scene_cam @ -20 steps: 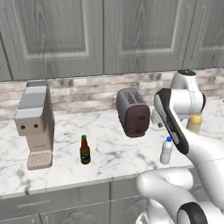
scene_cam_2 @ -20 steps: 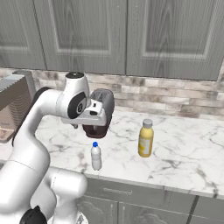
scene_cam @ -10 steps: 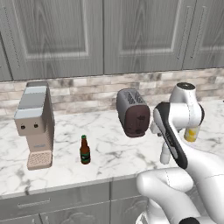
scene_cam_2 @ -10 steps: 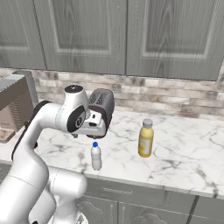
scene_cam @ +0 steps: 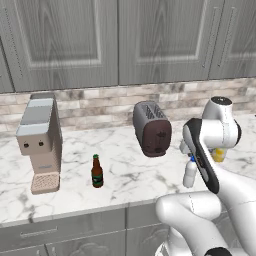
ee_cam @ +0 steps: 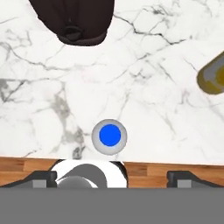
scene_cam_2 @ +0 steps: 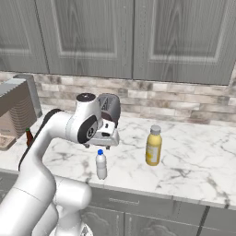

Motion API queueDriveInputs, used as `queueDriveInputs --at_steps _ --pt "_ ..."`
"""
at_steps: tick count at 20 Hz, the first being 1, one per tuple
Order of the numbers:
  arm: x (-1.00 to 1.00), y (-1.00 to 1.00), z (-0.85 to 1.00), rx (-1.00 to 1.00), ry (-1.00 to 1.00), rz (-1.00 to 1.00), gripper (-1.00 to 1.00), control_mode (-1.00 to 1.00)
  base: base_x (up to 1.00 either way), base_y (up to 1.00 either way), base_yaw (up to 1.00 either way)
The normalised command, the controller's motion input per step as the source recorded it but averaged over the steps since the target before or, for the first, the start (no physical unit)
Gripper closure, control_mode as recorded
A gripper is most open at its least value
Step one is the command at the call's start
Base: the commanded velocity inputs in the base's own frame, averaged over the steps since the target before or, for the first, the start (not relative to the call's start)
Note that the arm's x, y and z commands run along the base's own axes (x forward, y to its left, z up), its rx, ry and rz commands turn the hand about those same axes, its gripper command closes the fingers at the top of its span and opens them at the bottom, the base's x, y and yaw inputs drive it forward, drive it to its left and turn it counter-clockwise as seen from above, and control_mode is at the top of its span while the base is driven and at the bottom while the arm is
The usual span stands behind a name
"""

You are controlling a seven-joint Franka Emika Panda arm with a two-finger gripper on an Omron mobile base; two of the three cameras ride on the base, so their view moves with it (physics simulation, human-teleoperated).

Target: Place the drinks on the dining counter in a tight cluster.

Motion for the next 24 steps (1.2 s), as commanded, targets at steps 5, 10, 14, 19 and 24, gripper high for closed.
queueDriveInputs --at_steps 5,10,14,19,24 --pt "0.00 -0.12 -0.06 0.00 0.02 0.00 -1.00 -1.00 0.00 0.00 0.00" --pt "0.00 0.00 -0.08 0.00 0.05 0.00 -1.00 -1.00 0.00 0.00 0.00" --pt "0.14 0.00 -0.01 0.00 0.11 0.00 -1.00 -1.00 0.00 0.00 0.00" --pt "0.19 0.00 0.00 0.00 0.08 0.00 -1.00 -1.00 0.00 0.00 0.00" --pt "0.05 0.00 -0.11 0.00 0.00 0.00 -1.00 -1.00 0.00 0.00 0.00"
